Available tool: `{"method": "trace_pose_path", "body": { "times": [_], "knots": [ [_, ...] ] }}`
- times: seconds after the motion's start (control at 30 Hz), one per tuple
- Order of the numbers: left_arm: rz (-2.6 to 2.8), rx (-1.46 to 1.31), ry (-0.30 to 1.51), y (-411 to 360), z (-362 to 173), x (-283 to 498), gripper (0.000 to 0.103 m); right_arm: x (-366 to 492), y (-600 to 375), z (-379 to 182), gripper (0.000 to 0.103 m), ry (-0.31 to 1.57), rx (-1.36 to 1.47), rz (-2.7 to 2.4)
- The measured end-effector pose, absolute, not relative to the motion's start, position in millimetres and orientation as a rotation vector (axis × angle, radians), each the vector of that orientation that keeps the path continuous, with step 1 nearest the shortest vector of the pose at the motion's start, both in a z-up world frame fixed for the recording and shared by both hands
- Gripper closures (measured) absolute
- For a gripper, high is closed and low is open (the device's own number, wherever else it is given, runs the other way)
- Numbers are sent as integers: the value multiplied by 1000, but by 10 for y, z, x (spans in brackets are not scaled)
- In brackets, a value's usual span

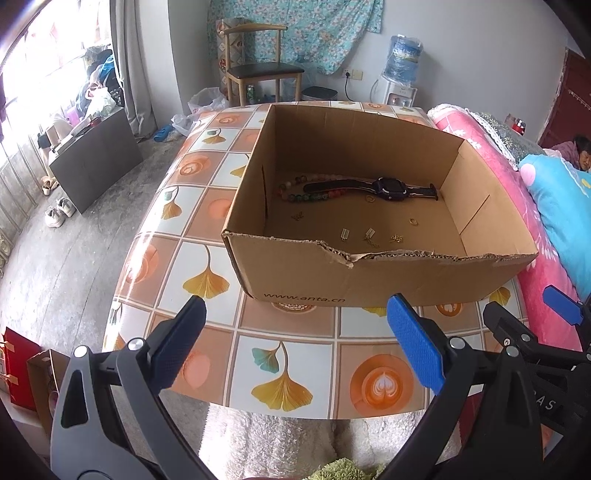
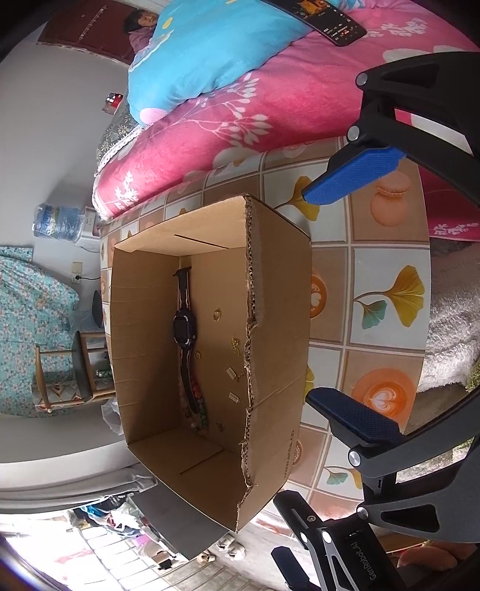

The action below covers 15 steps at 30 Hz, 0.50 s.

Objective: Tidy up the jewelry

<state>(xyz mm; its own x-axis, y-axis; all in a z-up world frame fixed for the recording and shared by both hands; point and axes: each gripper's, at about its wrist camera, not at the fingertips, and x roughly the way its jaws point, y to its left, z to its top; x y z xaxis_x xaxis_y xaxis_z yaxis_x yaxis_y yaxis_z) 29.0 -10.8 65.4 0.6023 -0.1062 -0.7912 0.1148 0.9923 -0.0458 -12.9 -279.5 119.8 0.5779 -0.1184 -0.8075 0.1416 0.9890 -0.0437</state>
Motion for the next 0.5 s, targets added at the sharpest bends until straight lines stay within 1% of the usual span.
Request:
{"method": "trace_pose_path", "body": {
  "times": [0.5],
  "knots": [
    [-129, 9, 918, -130, 647, 289, 8, -138, -2794, 1193, 6, 941, 29, -151]
  ]
}}
